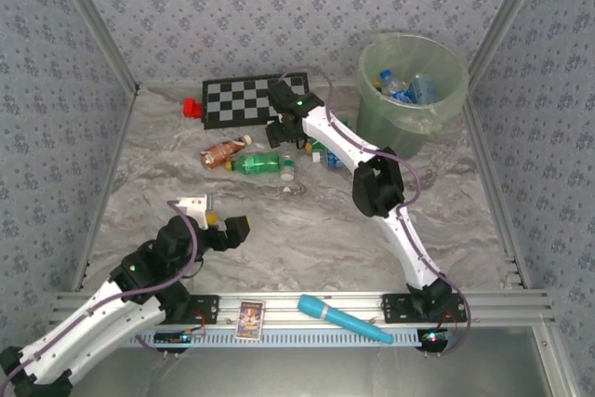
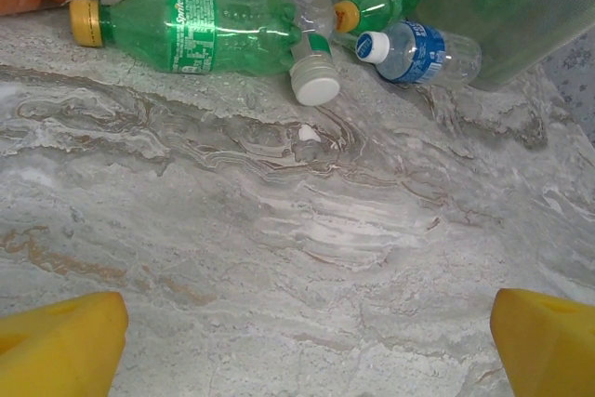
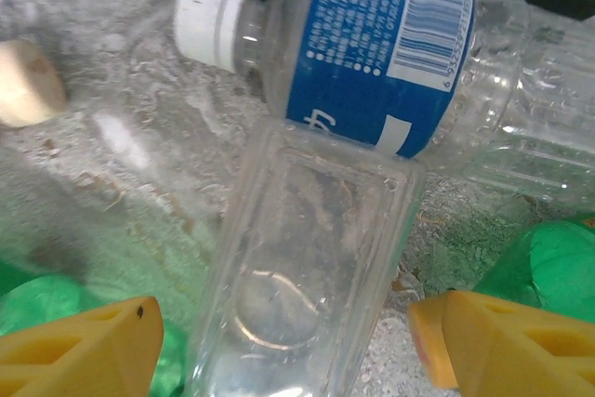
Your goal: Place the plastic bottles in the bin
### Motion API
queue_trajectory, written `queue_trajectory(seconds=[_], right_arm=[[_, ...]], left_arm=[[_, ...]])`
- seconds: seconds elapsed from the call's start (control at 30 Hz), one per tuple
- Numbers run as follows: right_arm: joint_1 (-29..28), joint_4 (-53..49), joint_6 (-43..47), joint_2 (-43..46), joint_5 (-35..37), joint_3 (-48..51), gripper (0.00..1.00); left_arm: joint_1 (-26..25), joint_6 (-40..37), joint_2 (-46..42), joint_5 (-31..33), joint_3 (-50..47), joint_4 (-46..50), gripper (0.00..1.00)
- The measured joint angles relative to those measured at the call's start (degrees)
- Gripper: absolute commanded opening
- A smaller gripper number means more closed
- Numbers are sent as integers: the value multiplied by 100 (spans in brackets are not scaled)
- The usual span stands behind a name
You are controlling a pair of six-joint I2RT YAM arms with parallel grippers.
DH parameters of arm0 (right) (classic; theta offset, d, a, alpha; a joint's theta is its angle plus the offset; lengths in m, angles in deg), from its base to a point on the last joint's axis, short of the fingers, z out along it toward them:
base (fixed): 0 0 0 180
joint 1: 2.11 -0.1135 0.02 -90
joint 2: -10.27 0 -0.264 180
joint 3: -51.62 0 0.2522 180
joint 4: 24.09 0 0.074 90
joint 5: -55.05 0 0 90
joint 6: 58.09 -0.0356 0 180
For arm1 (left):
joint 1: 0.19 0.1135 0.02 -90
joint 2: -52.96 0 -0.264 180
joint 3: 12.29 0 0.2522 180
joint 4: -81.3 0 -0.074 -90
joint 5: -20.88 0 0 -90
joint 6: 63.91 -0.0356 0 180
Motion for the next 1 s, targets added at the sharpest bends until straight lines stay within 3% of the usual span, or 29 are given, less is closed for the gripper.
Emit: queue_trajectory(seconds=[0.37,0.53,0.73,1.0], right_arm=[[22,107,-271,-555,90,-348,76],[31,173,-459,-678,35,-376,64],[48,197,-629,-671,-22,-367,61],[15,643,-730,79,-15,710,59]], left_arm=[[31,2,-223,-20,-11,103,100],[39,7,-323,-20,-15,227,100],[39,20,-350,-17,-17,251,100],[39,22,-350,-20,-17,251,100]])
